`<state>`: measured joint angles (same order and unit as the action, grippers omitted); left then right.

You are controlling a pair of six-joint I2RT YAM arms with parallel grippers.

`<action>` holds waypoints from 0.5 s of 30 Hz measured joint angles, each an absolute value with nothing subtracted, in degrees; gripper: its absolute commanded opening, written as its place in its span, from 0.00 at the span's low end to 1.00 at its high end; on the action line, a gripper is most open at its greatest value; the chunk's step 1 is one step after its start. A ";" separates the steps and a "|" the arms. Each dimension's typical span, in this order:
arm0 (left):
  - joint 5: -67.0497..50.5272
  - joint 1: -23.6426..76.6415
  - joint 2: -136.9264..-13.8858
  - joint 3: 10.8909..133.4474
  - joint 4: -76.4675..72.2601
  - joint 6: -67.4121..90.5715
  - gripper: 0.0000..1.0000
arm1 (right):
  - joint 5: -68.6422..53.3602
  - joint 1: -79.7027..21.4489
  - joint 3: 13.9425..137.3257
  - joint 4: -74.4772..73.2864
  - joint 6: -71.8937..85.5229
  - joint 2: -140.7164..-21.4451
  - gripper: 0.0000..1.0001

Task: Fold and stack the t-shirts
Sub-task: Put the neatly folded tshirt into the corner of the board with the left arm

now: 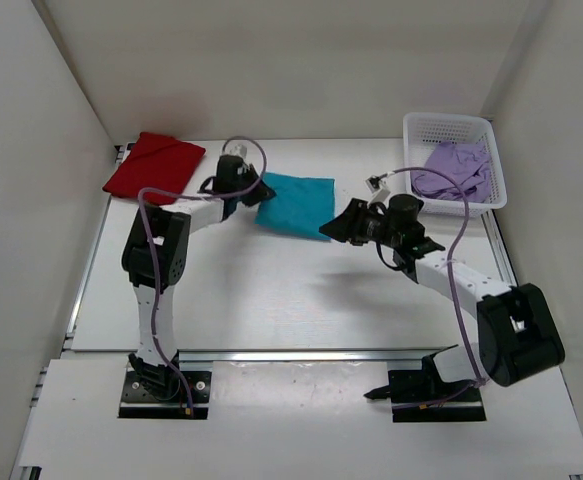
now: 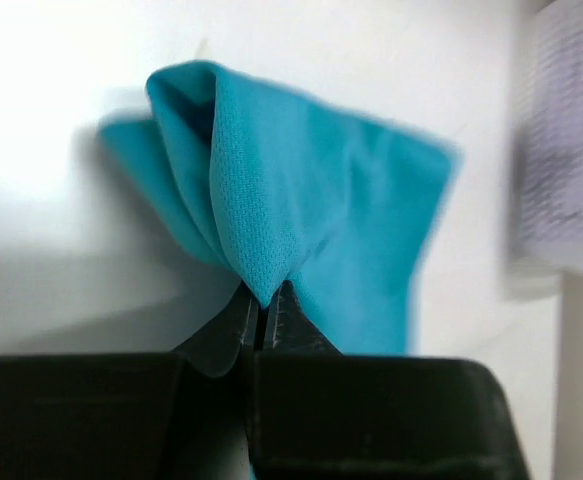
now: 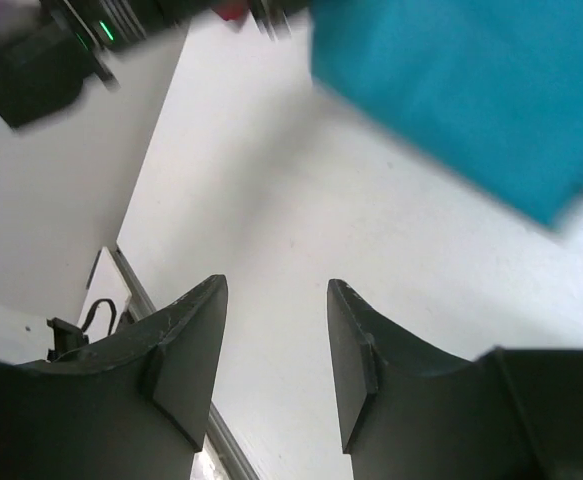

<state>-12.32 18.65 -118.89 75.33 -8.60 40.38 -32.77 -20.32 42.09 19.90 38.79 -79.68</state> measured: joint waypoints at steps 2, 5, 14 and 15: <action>-13.30 17.26 -119.94 82.30 -5.93 39.99 0.00 | -32.53 -19.59 39.40 19.73 38.57 -77.08 0.43; -14.85 13.39 -120.55 92.77 -2.39 39.62 0.00 | -32.32 -18.26 35.73 20.01 38.37 -74.24 0.43; -18.48 -10.61 -117.10 93.95 -6.09 44.91 0.99 | -33.69 -20.03 32.18 20.21 38.22 -75.96 0.44; -18.72 -13.72 -116.60 90.48 -8.19 46.57 0.99 | -34.04 -20.40 32.18 20.18 38.13 -76.47 0.44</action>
